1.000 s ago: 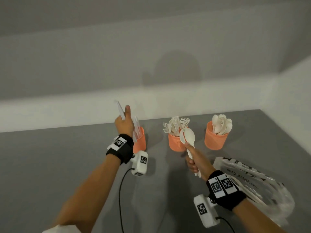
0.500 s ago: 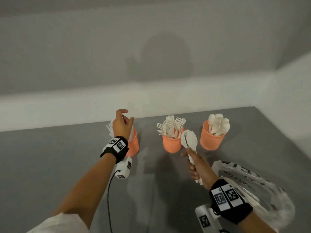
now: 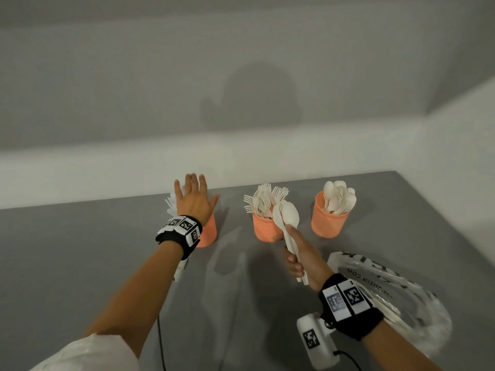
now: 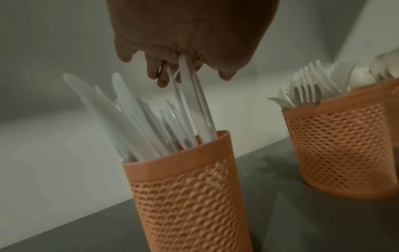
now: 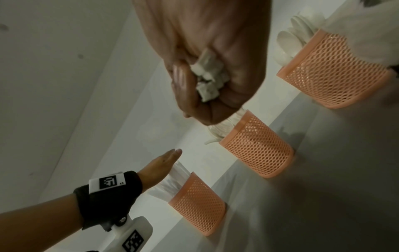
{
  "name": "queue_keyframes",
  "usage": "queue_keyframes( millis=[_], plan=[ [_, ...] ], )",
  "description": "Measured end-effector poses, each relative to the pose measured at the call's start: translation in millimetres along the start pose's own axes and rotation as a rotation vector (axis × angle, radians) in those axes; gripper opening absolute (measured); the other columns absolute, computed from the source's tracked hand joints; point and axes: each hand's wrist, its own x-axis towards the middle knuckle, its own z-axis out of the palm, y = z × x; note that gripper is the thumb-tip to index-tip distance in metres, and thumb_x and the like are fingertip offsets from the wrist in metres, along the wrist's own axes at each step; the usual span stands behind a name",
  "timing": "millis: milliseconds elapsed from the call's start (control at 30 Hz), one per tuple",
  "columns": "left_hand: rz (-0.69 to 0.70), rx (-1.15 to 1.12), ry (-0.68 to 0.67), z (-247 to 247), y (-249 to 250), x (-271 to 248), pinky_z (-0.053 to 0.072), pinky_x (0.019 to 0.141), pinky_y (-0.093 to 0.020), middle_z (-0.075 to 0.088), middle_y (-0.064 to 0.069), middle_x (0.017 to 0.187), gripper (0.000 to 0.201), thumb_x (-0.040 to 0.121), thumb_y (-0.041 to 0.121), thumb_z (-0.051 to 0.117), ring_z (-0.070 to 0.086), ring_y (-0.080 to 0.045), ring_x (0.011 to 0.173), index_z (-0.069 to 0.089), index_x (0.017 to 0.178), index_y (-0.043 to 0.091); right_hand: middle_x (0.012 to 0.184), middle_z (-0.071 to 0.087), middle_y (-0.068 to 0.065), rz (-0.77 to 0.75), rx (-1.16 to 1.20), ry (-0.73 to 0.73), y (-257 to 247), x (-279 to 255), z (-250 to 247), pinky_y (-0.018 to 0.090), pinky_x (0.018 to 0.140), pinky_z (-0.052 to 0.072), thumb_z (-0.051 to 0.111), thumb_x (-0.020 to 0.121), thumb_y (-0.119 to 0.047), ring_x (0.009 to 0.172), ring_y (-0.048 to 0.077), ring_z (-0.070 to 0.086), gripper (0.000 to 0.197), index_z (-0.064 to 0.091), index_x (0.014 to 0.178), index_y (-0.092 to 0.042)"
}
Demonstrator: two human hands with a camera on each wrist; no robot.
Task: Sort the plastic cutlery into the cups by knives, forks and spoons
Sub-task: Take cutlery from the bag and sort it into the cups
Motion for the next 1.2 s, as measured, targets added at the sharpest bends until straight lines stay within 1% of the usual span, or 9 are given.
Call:
queue_keyframes(
  millis=[133, 267, 433, 533, 600, 767, 1000, 1100, 1200],
  plan=[
    [0.000, -0.130, 0.078, -24, 9, -5, -0.004, 0.116, -0.049, 0.008, -0.021, 0.156, 0.074, 0.094, 0.057, 0.021, -0.001, -0.032, 0.146, 0.006, 0.149, 0.010, 0.044, 0.030, -0.006, 0.017, 0.069, -0.016, -2, -2, -3, 0.013, 0.030, 0.019, 0.032, 0.096, -0.048, 0.030, 0.003, 0.022, 0.041, 0.051, 0.091, -0.012],
    [0.083, -0.611, 0.168, -56, 46, -39, 0.021, 0.114, -0.040, 0.036, -0.020, 0.146, 0.065, 0.095, 0.048, 0.026, 0.028, -0.031, 0.140, 0.027, 0.144, 0.006, 0.045, 0.034, -0.006, -0.027, 0.060, -0.024, -2, -3, -3, 0.013, 0.031, 0.019, 0.034, 0.097, -0.043, 0.030, 0.002, 0.024, 0.034, 0.051, 0.093, -0.014],
    [-0.005, -1.194, -0.213, -65, 103, -99, 0.043, 0.084, -0.024, 0.067, -0.009, 0.104, 0.035, 0.095, 0.030, 0.047, 0.062, -0.016, 0.094, 0.056, 0.118, 0.005, 0.052, 0.042, 0.000, -0.113, 0.013, -0.052, 5, -6, 6, 0.013, 0.032, 0.021, 0.036, 0.097, -0.045, 0.032, 0.004, 0.029, 0.035, 0.059, 0.102, -0.019],
    [-0.038, -1.361, -0.248, -58, 125, -122, 0.046, 0.061, -0.016, 0.061, -0.004, 0.066, 0.019, 0.094, 0.022, 0.050, 0.058, 0.000, 0.052, 0.059, 0.087, 0.007, 0.047, 0.047, 0.001, -0.140, -0.028, 0.046, 8, -9, 11, 0.012, 0.032, 0.021, 0.039, 0.096, -0.045, 0.028, 0.006, 0.032, 0.044, 0.057, 0.077, -0.009],
    [-0.085, -1.434, -0.233, -51, 134, -131, 0.043, 0.052, -0.028, 0.052, -0.005, 0.051, 0.022, 0.094, 0.019, 0.050, 0.045, -0.005, 0.033, 0.054, 0.076, 0.007, 0.045, 0.051, 0.002, -0.165, -0.095, 0.114, 12, -11, 11, 0.013, 0.034, 0.023, 0.038, 0.098, -0.039, 0.028, 0.008, 0.034, 0.044, 0.053, 0.069, -0.010],
    [-0.245, -1.462, -0.224, -41, 144, -134, 0.041, 0.051, -0.027, 0.056, -0.014, 0.066, 0.025, 0.094, 0.017, 0.049, 0.051, -0.021, 0.052, 0.052, 0.072, 0.006, 0.047, 0.056, 0.004, -0.184, -0.123, 0.103, 21, -17, 6, 0.016, 0.036, 0.026, 0.039, 0.098, -0.035, 0.030, 0.010, 0.036, 0.035, 0.056, 0.077, -0.014],
    [-0.455, -1.537, -0.067, -52, 142, -124, 0.051, 0.074, -0.038, 0.060, -0.005, 0.067, 0.030, 0.092, 0.009, 0.039, 0.060, -0.026, 0.069, 0.055, 0.067, 0.014, 0.060, 0.063, 0.009, -0.069, -0.002, -0.008, 19, -23, -7, 0.023, 0.042, 0.047, 0.033, 0.100, -0.033, 0.041, 0.016, 0.055, 0.039, 0.063, 0.096, -0.009],
    [-0.489, -1.677, 0.093, -60, 133, -119, 0.049, 0.055, -0.026, 0.056, -0.004, 0.061, 0.023, 0.095, 0.009, 0.039, 0.058, -0.010, 0.050, 0.054, 0.078, 0.009, 0.063, 0.064, 0.009, -0.042, -0.006, -0.007, 18, -24, -16, 0.022, 0.043, 0.047, 0.029, 0.101, -0.035, 0.039, 0.013, 0.052, 0.038, 0.059, 0.108, -0.012],
    [-0.474, -1.643, 0.117, -61, 130, -117, 0.036, 0.049, -0.021, 0.047, -0.023, 0.056, 0.017, 0.094, 0.012, 0.047, 0.047, -0.026, 0.046, 0.058, 0.085, 0.005, 0.047, 0.054, 0.000, -0.018, -0.016, 0.016, 18, -23, -23, 0.016, 0.035, 0.034, 0.030, 0.100, -0.037, 0.032, 0.007, 0.035, 0.038, 0.058, 0.110, -0.013]
  ],
)
